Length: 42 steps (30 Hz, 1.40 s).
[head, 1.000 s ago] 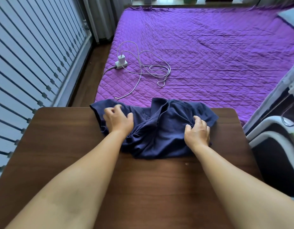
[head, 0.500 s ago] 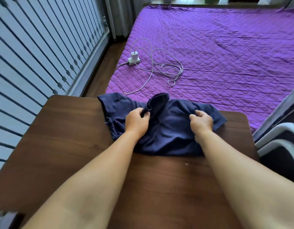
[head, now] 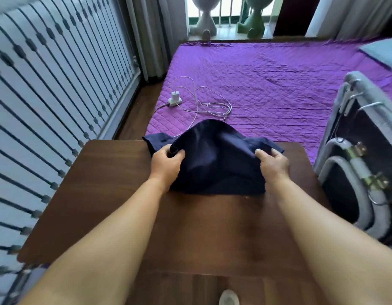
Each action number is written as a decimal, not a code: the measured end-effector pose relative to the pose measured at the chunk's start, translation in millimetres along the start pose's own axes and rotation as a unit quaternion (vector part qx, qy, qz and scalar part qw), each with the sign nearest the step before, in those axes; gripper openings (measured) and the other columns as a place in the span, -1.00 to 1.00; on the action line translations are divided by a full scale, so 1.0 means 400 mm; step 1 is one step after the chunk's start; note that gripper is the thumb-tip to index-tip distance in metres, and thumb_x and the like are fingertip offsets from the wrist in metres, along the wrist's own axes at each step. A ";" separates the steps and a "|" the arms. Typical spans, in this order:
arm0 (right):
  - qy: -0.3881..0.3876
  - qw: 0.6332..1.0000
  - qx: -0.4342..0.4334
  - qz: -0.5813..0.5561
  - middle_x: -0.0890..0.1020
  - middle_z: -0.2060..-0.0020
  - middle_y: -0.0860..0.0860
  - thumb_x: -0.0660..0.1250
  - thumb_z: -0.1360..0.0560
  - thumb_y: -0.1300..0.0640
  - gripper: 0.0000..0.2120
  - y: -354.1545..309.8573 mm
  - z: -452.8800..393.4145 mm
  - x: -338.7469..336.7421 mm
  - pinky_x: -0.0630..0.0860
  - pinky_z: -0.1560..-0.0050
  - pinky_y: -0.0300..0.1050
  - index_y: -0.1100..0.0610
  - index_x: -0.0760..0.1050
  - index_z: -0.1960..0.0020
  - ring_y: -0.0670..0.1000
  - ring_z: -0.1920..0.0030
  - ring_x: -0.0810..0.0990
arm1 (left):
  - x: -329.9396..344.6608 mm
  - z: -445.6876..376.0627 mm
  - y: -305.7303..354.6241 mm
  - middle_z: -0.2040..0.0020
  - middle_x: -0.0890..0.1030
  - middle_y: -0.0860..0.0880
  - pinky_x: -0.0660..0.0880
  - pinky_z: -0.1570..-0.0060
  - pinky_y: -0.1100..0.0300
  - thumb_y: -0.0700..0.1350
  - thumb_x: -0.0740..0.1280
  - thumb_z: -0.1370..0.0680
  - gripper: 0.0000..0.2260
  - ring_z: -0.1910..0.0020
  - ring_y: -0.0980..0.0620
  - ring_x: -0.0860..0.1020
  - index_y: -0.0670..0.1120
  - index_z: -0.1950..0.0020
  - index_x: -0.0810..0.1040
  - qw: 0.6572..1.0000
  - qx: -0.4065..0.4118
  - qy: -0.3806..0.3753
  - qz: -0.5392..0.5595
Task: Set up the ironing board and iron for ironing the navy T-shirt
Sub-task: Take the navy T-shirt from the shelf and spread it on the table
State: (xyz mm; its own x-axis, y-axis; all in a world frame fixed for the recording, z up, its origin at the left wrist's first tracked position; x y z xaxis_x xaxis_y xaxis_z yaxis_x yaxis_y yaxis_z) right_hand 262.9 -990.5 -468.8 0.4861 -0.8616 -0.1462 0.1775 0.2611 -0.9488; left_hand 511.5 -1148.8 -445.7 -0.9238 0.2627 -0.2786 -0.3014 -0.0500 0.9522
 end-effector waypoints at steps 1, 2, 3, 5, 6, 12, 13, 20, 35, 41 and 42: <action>0.011 1.000 -0.008 0.008 0.58 0.19 0.03 0.33 -0.43 0.20 -0.88 0.003 0.021 -0.023 0.41 0.15 -0.17 0.08 0.57 0.06 -0.01 0.14 0.48 | -0.019 0.018 -0.006 0.37 0.47 0.03 0.37 0.16 0.13 -0.18 0.36 -0.46 -0.81 0.24 0.02 0.39 -0.03 0.35 0.49 1.000 0.006 -0.011 -0.009; 0.019 0.999 -0.016 0.023 0.58 0.20 0.04 0.32 -0.41 0.22 -0.87 0.009 0.046 -0.047 0.41 0.19 -0.17 0.07 0.57 0.08 0.01 0.16 0.49 | -0.041 0.041 -0.014 0.36 0.47 0.00 0.36 0.18 0.12 -0.19 0.36 -0.45 -0.83 0.25 0.01 0.39 -0.03 0.34 0.50 0.999 0.012 -0.022 -0.020; 0.024 0.999 -0.023 0.034 0.57 0.21 0.05 0.30 -0.40 0.24 -0.85 0.015 0.068 -0.066 0.40 0.25 -0.18 0.07 0.56 0.09 0.01 0.18 0.48 | -0.059 0.062 -0.021 0.34 0.49 0.00 0.37 0.18 0.11 -0.22 0.36 -0.44 -0.83 0.26 0.01 0.40 -0.02 0.32 0.50 0.999 0.019 -0.033 -0.031; 0.018 0.998 -0.040 0.054 0.55 0.22 0.06 0.27 -0.39 0.30 -0.80 0.027 0.119 -0.092 0.37 0.38 -0.31 0.05 0.55 0.09 0.01 0.24 0.45 | -0.091 0.112 -0.035 0.32 0.52 0.01 0.40 0.15 0.12 -0.28 0.35 -0.44 -0.81 0.26 0.02 0.43 0.00 0.28 0.52 0.995 0.035 -0.066 -0.061; 0.013 0.997 -0.045 0.069 0.54 0.23 0.06 0.27 -0.39 0.33 -0.78 0.034 0.135 -0.099 0.34 0.45 -0.39 0.06 0.55 0.09 0.00 0.30 0.43 | -0.099 0.130 -0.043 0.32 0.54 0.01 0.41 0.14 0.13 -0.27 0.35 -0.42 -0.81 0.25 0.02 0.45 0.01 0.28 0.53 0.992 0.041 -0.083 -0.084; -0.039 0.973 -0.023 0.228 0.69 0.14 0.14 0.29 -0.29 0.31 -0.77 0.139 0.252 -0.127 0.52 0.01 -0.14 -0.01 0.57 0.25 0.10 0.17 0.60 | -0.131 0.254 -0.109 0.12 0.68 -0.06 0.44 0.06 0.21 -0.31 0.33 -0.41 -0.79 0.08 -0.03 0.59 -0.06 0.10 0.66 0.939 0.070 -0.143 -0.304; -0.045 0.961 -0.016 0.272 0.70 0.12 0.10 0.30 -0.28 0.28 -0.79 0.162 0.263 -0.134 0.49 -0.13 -0.03 -0.04 0.57 0.28 0.13 0.05 0.62 | -0.135 0.269 -0.124 0.05 0.68 -0.06 0.47 -0.01 0.21 -0.33 0.29 -0.40 -0.75 0.02 -0.04 0.60 -0.05 0.08 0.67 0.927 0.070 -0.154 -0.335; -0.056 0.850 0.019 0.524 0.63 -0.09 -0.03 0.20 -0.43 0.26 -0.70 0.260 0.356 -0.220 0.29 -0.25 -0.10 -0.11 0.56 0.22 0.07 -0.26 0.46 | -0.171 0.350 -0.253 -0.14 0.59 -0.06 0.53 -0.12 0.07 -0.25 0.20 -0.43 -0.68 -0.10 -0.13 0.58 0.17 0.14 0.60 0.852 0.018 -0.206 -0.480; -0.187 0.791 -0.058 0.580 0.45 -0.28 -0.04 0.13 -0.48 0.21 -0.62 0.294 0.415 -0.105 0.35 -0.31 -0.02 -0.14 0.51 -0.16 0.13 -0.31 0.39 | -0.038 0.437 -0.288 -0.43 0.33 0.01 0.34 -0.35 0.00 -0.14 0.13 -0.56 -0.53 -0.38 -0.12 0.36 0.07 -0.48 0.21 0.799 0.029 -0.307 -0.516; -0.154 0.799 -0.010 0.581 0.55 -0.21 0.06 0.15 -0.47 0.20 -0.68 0.255 0.395 -0.100 0.44 -0.17 -0.08 -0.06 0.57 -0.09 0.16 -0.21 0.51 | -0.043 0.402 -0.261 -0.36 0.44 -0.05 0.41 -0.26 0.03 -0.07 0.14 -0.57 -0.66 -0.33 -0.11 0.42 0.06 -0.35 0.38 0.812 0.008 -0.279 -0.513; -0.139 0.817 -0.023 0.559 0.53 -0.23 0.06 0.15 -0.48 0.21 -0.67 0.244 0.383 -0.094 0.42 -0.18 -0.06 -0.06 0.54 -0.12 0.15 -0.23 0.48 | -0.041 0.392 -0.250 -0.37 0.42 -0.06 0.40 -0.28 0.01 -0.06 0.14 -0.57 -0.65 -0.35 -0.11 0.39 0.05 -0.36 0.37 0.820 0.020 -0.263 -0.508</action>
State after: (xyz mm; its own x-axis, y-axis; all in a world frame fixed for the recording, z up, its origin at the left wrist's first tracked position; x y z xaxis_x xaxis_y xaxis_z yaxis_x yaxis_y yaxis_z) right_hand 393.1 -865.9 -512.9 0.4990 0.0386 -0.8657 -0.5402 0.7950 -0.2759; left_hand 593.7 -997.2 -516.6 0.0334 0.5293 -0.8478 -0.8346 0.4815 0.2677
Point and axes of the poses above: each hand's wrist, its own z-axis away from the middle knuckle, its own x-axis out of the palm, y = z × x, the point moved 8 cm from there along -z, towards the middle knuckle
